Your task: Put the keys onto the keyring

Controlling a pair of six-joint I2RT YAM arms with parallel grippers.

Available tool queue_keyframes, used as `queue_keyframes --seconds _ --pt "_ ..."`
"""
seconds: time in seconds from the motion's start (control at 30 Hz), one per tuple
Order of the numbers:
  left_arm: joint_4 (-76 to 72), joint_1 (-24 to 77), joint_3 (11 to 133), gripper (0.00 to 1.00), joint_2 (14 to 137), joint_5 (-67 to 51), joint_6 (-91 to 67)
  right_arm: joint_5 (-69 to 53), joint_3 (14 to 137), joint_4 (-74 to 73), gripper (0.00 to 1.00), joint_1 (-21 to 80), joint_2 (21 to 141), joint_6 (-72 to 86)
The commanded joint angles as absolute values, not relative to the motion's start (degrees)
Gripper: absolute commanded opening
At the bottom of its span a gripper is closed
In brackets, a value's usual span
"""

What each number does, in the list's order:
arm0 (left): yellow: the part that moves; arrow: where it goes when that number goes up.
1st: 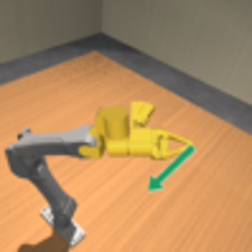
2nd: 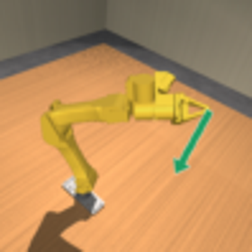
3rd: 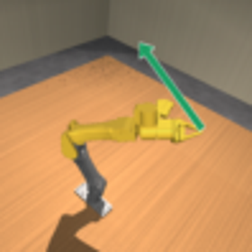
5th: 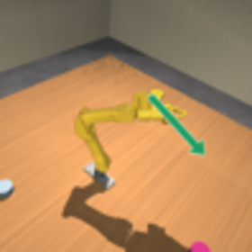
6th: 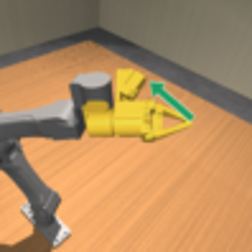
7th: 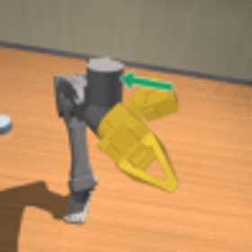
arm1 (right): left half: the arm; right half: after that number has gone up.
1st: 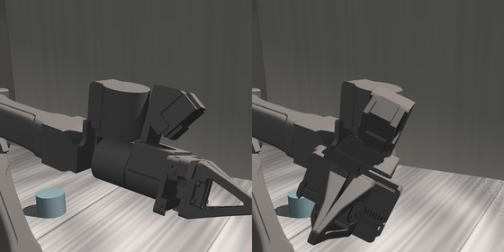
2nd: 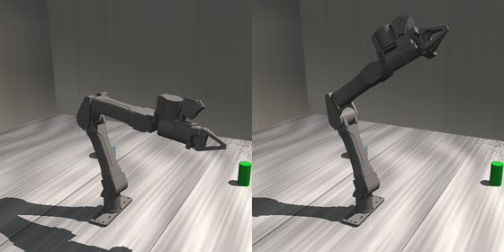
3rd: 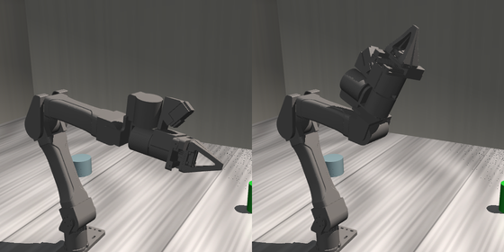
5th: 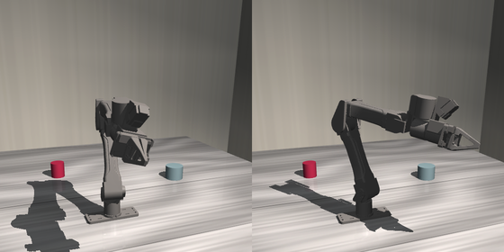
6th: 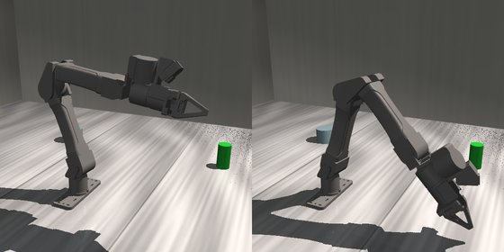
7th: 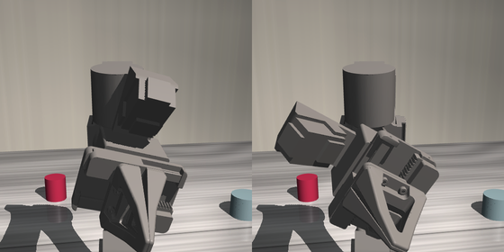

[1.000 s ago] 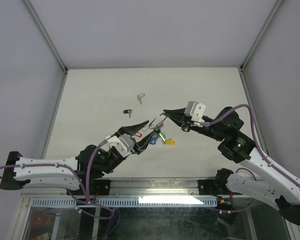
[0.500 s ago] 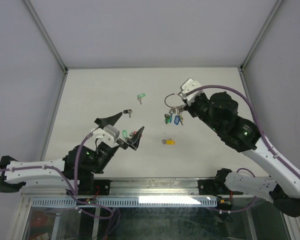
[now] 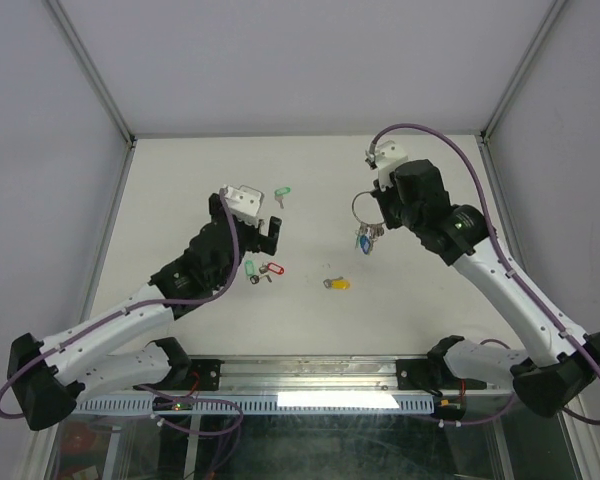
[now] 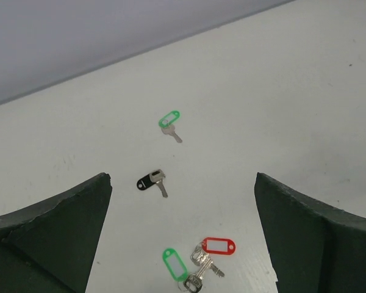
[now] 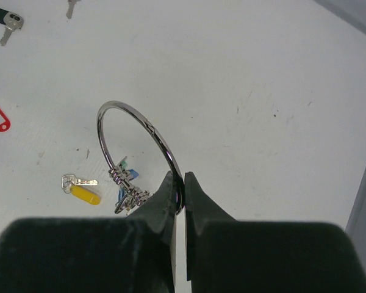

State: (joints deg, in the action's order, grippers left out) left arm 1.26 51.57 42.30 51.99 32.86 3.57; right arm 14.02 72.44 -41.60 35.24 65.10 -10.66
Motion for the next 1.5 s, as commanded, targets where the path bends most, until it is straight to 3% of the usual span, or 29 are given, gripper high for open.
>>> queue_keyframes --seconds 0.0,0.4,0.7,0.97,1.07,1.23,1.47 --pt "5.2 48.17 46.01 0.99 57.85 22.53 0.21 11.69 70.96 -38.7 0.0 31.38 66.19 -3.56" --pt "11.47 44.7 47.26 0.99 66.14 15.67 -3.74 -4.44 61.54 -27.92 0.0 10.15 71.1 8.71" --pt "14.45 42.17 49.34 0.99 68.05 20.33 -7.3 -0.25 59.75 -18.35 0.01 8.35 79.35 12.99" --pt "19.32 40.41 51.44 0.99 68.31 21.87 -9.12 5.47 59.03 -7.66 0.04 -1.14 88.85 17.14" --pt "19.95 40.25 51.06 0.99 67.52 21.97 -8.32 6.53 59.64 -6.11 0.13 -4.21 91.63 17.52" --pt "19.34 39.48 49.78 0.99 65.7 20.52 -7.49 9.12 61.63 -6.92 0.45 -7.21 93.26 19.79" --pt "22.84 26.43 51.06 0.99 68.69 7.55 -13.0 11.85 69.49 -19.01 0.65 -7.42 88.17 25.47"
